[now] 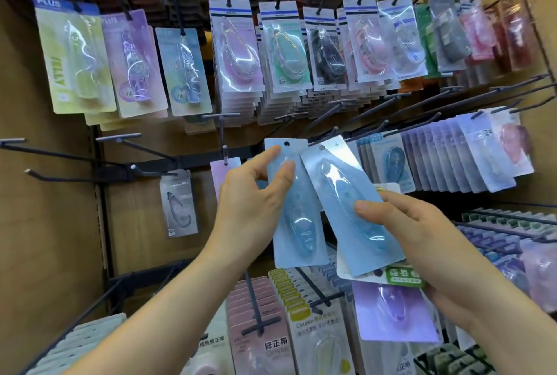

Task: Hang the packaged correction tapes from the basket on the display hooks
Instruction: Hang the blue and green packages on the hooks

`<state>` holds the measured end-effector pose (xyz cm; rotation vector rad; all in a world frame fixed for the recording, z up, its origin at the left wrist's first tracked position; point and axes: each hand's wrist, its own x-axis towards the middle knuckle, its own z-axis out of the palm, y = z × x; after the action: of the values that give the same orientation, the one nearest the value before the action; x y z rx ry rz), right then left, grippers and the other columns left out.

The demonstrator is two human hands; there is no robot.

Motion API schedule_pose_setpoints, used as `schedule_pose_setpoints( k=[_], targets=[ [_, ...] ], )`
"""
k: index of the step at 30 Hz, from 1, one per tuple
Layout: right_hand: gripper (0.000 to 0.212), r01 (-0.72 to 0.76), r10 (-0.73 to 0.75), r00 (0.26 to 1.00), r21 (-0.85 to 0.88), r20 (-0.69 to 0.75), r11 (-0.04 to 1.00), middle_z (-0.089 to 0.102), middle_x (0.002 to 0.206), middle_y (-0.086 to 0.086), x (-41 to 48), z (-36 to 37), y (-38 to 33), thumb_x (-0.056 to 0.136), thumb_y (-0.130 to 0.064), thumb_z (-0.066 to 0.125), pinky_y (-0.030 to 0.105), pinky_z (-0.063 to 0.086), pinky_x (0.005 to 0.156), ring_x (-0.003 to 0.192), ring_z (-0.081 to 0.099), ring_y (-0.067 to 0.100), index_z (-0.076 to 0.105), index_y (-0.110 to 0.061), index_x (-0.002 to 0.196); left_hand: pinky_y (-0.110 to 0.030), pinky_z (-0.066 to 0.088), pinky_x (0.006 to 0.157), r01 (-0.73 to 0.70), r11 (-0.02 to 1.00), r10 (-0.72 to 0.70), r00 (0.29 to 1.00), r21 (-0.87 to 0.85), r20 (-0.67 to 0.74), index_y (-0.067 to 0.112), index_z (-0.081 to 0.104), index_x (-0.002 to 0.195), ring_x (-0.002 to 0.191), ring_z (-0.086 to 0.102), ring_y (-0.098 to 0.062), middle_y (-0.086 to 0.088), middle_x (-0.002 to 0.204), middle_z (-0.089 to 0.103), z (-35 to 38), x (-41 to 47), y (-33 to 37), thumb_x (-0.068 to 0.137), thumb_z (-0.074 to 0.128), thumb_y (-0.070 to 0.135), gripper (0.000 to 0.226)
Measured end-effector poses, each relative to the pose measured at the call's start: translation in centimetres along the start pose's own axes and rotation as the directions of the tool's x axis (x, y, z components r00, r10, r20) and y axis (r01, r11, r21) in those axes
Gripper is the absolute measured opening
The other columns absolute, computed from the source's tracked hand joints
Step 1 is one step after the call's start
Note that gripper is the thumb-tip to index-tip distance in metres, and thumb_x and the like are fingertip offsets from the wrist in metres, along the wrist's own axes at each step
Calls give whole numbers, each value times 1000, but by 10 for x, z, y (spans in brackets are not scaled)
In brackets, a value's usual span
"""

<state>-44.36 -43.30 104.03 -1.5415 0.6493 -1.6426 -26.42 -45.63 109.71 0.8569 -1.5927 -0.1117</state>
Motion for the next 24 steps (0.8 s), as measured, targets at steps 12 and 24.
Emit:
schedule_pose_setpoints(
  k=[12,24],
  targets=[
    [26,-53,48,996,65,70,996,75,86,4,-1,4,1,68,-40,67,24,50,58,73,69,17,78,-22,84,-45,56,92,183,980,-192,973,76,129,36,45,143,95,61,-14,4,112,63,1,40,-4,95,59,27,51],
    [20,-62,62,998,-5,1,998,74,84,3,16,5,4,88,-29,67,24,50,50,68,68,17,77,-14,96,-31,56,63,164,943,-194,978,288,77,43,33,121,85,61,-12,3,106,59,1,44,-59,85,75,25,58]
  ],
)
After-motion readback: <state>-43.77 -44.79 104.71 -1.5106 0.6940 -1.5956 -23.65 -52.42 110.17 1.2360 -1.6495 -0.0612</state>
